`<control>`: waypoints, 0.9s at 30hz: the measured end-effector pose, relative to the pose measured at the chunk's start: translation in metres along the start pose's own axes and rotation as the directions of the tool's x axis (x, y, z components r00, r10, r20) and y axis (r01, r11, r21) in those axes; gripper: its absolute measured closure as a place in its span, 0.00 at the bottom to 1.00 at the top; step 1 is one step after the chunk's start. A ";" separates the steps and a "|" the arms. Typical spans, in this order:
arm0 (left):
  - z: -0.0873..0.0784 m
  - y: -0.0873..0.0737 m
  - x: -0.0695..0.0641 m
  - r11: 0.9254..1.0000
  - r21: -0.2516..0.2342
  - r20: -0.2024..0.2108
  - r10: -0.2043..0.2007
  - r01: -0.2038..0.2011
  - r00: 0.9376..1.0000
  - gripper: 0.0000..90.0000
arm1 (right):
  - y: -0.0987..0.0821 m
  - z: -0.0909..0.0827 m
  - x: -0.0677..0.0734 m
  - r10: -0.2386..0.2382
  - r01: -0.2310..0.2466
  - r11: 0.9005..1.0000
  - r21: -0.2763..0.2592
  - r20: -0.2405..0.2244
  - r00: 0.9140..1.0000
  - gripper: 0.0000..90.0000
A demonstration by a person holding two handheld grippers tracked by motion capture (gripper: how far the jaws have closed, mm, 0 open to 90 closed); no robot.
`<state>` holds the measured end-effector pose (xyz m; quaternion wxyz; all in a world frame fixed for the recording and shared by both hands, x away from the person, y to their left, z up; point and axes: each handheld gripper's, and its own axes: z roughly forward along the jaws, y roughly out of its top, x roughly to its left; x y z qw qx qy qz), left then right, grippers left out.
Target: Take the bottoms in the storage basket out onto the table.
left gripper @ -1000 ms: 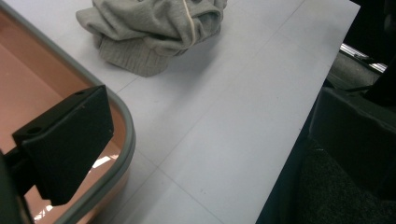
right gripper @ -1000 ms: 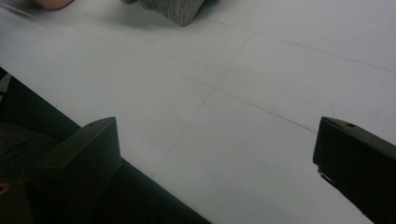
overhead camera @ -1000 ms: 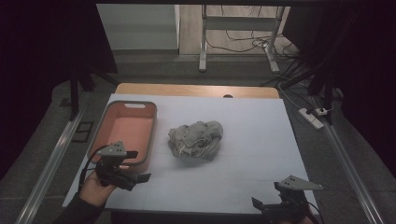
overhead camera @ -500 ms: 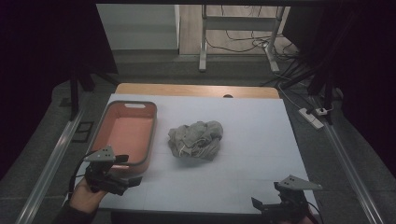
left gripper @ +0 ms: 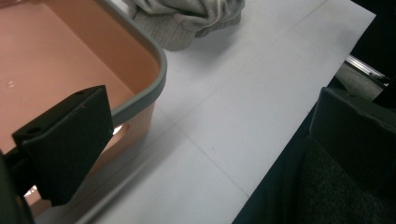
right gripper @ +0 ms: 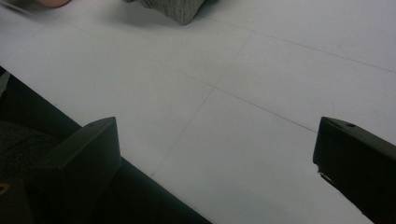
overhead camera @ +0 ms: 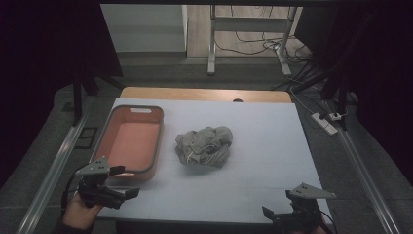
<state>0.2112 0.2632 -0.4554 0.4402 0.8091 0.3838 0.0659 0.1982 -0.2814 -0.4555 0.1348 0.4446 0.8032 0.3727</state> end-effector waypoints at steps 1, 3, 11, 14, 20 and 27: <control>-0.001 -0.002 0.000 1.000 -0.001 -0.003 -0.003 0.003 1.000 0.00 | 0.000 0.000 0.000 -0.001 0.001 1.000 0.000 0.000 1.000 0.01; -0.004 -0.005 0.001 1.000 -0.003 -0.010 -0.009 0.009 1.000 0.00 | 0.000 0.000 0.000 -0.002 0.002 1.000 0.001 -0.001 1.000 0.01; -0.012 -0.016 0.003 1.000 -0.005 -0.042 -0.027 0.027 0.999 0.00 | 0.000 0.000 0.001 -0.009 0.009 1.000 -0.001 0.000 1.000 0.01; -0.015 -0.020 0.004 1.000 -0.002 -0.054 -0.030 0.030 0.998 0.00 | 0.000 0.000 0.001 -0.010 0.010 1.000 0.001 0.000 1.000 0.01; -0.022 -0.029 0.005 0.999 -0.009 -0.070 -0.049 0.049 0.996 0.00 | 0.000 0.000 0.001 -0.010 0.010 1.000 0.001 0.002 1.000 0.01; -0.029 -0.039 0.007 0.997 -0.019 -0.083 -0.073 0.072 0.994 0.00 | 0.000 0.000 0.001 -0.009 0.009 1.000 -0.002 0.003 1.000 0.01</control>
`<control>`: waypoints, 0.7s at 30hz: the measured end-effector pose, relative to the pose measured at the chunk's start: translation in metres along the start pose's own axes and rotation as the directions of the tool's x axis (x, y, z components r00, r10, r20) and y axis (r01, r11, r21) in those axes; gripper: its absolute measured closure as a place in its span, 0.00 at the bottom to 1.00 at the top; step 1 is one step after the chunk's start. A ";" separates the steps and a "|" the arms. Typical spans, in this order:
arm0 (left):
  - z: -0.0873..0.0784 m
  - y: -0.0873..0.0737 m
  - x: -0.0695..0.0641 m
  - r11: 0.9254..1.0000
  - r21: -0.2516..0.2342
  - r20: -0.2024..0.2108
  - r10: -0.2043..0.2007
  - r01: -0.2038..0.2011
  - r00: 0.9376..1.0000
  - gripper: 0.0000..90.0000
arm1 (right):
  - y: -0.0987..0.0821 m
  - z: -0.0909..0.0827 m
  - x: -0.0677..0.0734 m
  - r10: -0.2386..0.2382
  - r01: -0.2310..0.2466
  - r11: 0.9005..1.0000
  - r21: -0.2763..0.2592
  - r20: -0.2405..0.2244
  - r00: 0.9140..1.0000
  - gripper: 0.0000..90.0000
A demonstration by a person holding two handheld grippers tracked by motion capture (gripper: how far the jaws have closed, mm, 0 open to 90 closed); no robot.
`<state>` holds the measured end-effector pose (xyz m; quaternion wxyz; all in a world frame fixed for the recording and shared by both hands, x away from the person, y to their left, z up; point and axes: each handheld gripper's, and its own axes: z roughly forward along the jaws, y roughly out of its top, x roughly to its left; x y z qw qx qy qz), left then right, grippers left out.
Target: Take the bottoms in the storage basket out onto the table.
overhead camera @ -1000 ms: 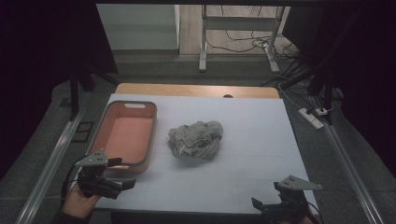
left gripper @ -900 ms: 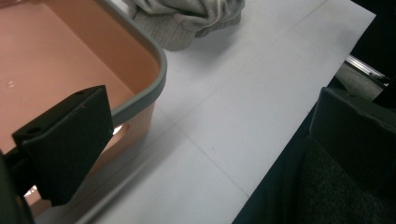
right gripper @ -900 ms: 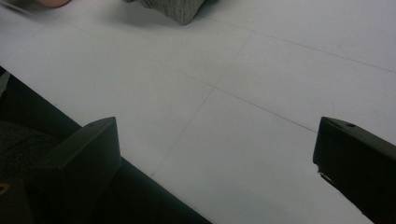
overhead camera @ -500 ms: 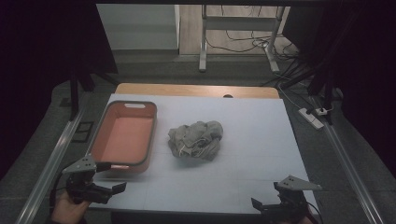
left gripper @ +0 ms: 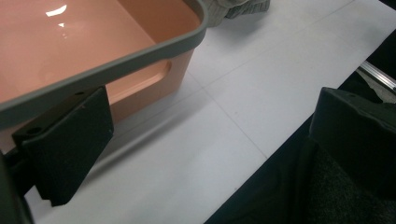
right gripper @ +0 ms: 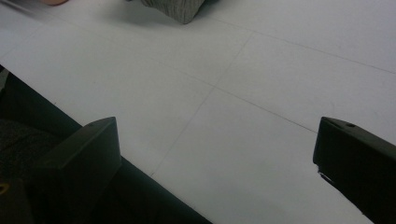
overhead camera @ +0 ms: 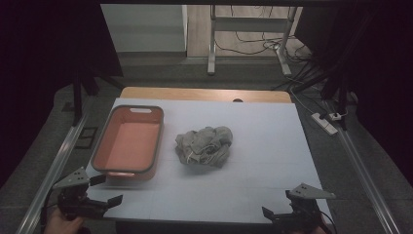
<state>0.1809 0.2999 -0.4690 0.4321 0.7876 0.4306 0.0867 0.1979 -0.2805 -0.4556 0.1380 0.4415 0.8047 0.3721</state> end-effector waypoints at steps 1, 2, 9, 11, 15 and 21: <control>-0.001 -0.002 0.000 1.000 -0.001 -0.003 -0.004 0.004 1.000 0.00 | 0.000 0.000 0.000 0.002 -0.002 1.000 0.000 0.000 1.000 0.01; -0.002 -0.003 0.001 1.000 -0.002 -0.006 -0.007 0.007 1.000 0.00 | 0.000 0.000 0.000 0.002 -0.002 1.000 -0.001 0.000 1.000 0.01; -0.009 -0.011 0.003 1.000 -0.008 -0.018 -0.029 0.029 0.999 0.00 | 0.000 0.000 0.000 0.002 -0.002 1.000 -0.001 -0.001 1.000 0.01; -0.010 -0.013 0.003 0.999 -0.008 -0.020 -0.033 0.033 0.999 0.00 | 0.000 0.000 0.000 0.002 -0.002 1.000 -0.001 -0.002 1.000 0.01; -0.012 -0.017 0.003 0.999 -0.003 -0.031 -0.035 0.035 0.999 0.00 | 0.000 0.000 0.000 0.001 -0.001 1.000 0.000 -0.001 1.000 0.01; -0.016 -0.021 0.002 0.999 0.006 -0.063 -0.033 0.034 0.997 0.00 | 0.000 0.000 0.000 -0.003 0.003 1.000 0.004 0.002 1.000 0.01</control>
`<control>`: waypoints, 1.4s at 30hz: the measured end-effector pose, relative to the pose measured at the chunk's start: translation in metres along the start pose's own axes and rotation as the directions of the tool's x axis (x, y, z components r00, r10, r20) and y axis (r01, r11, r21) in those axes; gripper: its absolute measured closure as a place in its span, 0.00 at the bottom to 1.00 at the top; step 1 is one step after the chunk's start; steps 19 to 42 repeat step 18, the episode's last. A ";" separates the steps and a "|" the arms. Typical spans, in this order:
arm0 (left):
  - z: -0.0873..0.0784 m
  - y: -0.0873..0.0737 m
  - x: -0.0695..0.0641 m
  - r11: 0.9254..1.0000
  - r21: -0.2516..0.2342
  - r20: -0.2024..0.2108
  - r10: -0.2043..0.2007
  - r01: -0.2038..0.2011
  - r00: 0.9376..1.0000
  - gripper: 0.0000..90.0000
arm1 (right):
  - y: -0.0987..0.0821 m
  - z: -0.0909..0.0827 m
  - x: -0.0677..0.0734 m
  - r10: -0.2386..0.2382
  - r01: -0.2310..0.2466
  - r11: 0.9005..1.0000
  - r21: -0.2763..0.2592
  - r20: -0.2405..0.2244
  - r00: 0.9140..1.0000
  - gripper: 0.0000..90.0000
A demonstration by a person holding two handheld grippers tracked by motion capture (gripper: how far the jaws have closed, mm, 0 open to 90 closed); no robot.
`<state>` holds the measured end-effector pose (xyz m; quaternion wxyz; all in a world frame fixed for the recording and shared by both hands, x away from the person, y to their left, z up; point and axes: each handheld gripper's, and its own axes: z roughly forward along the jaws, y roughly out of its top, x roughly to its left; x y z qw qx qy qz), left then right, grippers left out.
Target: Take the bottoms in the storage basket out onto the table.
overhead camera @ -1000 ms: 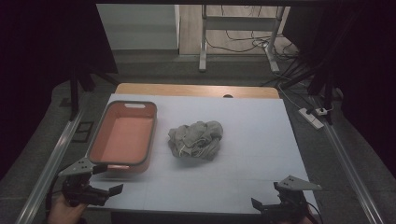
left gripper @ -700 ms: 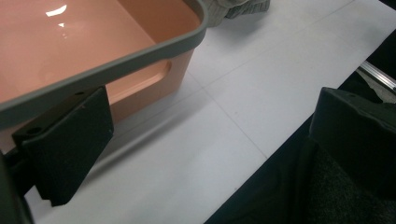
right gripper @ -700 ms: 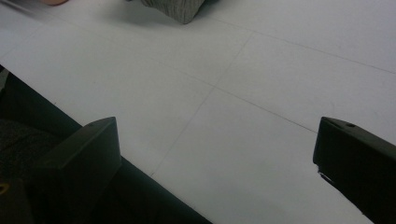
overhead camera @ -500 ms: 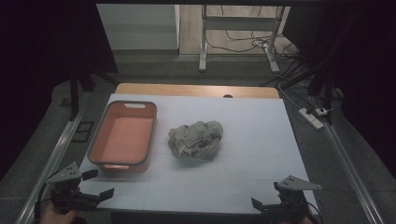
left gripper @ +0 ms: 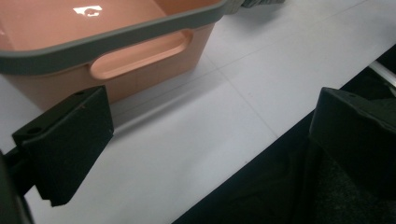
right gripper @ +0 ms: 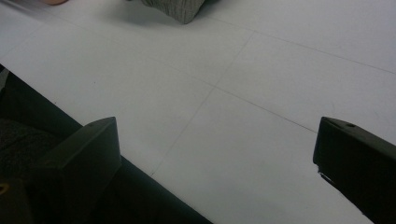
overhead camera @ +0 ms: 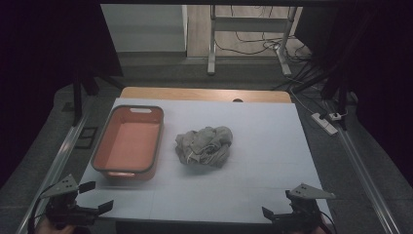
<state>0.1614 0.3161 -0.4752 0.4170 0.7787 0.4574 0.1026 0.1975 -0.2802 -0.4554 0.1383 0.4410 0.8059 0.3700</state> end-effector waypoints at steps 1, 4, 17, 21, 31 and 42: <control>-0.001 0.000 0.000 1.000 0.002 -0.007 0.003 -0.003 1.000 0.00 | 0.000 0.000 0.000 0.000 0.000 1.000 -0.001 -0.001 1.000 0.01; -0.002 -0.002 -0.001 1.000 0.011 -0.029 0.008 -0.008 1.000 0.00 | 0.000 0.000 0.000 0.000 0.000 1.000 0.001 0.000 1.000 0.01; -0.004 -0.006 -0.005 0.998 0.062 -0.084 0.026 -0.021 0.996 0.00 | 0.000 0.000 0.001 -0.001 0.001 1.000 0.002 0.000 1.000 0.01; -0.004 -0.005 -0.004 0.998 0.062 -0.078 0.022 -0.017 0.997 0.00 | 0.000 0.000 0.000 -0.002 0.002 1.000 0.002 0.001 1.000 0.01; -0.004 -0.005 -0.004 0.998 0.062 -0.078 0.022 -0.017 0.997 0.00 | 0.000 0.000 0.000 -0.002 0.002 1.000 0.002 0.001 1.000 0.01; -0.004 -0.005 -0.004 0.998 0.062 -0.078 0.022 -0.017 0.997 0.00 | 0.000 0.000 0.000 -0.002 0.002 1.000 0.002 0.001 1.000 0.01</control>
